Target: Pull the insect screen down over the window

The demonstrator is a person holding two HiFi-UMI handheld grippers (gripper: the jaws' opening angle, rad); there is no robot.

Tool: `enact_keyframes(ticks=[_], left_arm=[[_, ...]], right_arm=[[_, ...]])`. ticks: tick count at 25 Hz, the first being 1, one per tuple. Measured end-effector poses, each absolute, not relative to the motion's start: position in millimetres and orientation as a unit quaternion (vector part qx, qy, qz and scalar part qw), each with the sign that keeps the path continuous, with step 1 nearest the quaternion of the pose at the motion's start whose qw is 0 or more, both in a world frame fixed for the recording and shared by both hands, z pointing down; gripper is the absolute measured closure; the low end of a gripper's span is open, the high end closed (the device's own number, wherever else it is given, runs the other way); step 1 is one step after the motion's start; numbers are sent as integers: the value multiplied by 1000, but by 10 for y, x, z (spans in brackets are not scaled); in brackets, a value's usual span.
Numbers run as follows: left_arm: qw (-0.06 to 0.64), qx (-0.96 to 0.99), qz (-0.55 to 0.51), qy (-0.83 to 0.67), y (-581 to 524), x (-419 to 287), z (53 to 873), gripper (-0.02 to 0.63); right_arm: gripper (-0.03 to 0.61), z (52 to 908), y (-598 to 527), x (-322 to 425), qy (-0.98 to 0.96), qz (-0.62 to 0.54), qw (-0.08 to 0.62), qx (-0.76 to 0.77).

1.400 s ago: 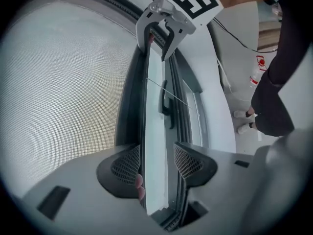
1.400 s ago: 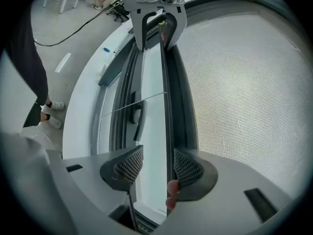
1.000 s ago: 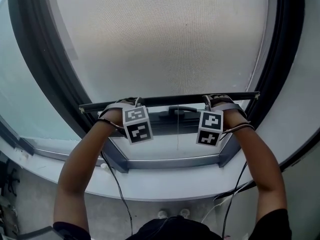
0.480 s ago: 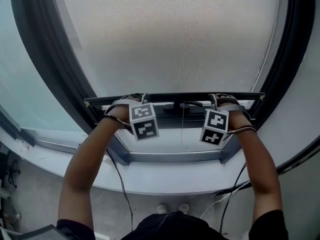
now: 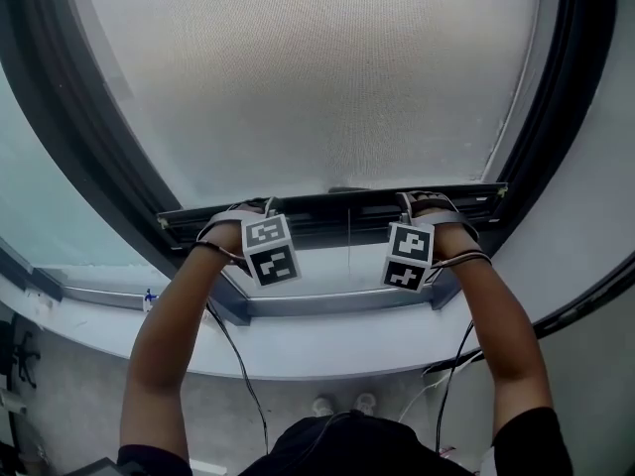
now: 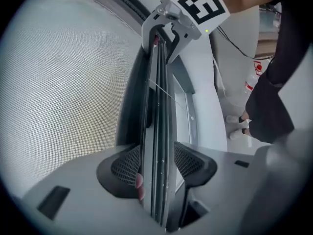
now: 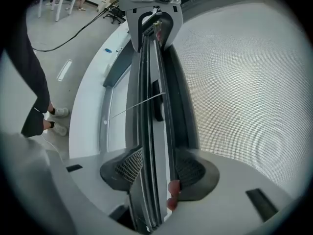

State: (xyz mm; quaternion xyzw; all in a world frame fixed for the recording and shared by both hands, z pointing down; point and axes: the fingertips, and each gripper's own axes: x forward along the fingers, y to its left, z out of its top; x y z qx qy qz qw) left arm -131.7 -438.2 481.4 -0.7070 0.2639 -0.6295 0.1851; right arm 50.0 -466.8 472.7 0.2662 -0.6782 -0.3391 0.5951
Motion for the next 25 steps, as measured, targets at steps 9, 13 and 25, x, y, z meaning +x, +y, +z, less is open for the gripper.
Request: enact_keyframes(ticks=[9,13,25], left_arm=[[156,-715,-635,248,-4326,-1305,5398,398],[153,-718,-632,247,-4330,-1314,5402,398],[188,-708,-625,270,-4350,-1314,5461,398]], right_arm=[[382,5302,-4610,520,-674,-316,625,234],[381,5314,-4622,516,-670,-314,631,232],[382,5378,-4624,519,-668,-314,628,245]])
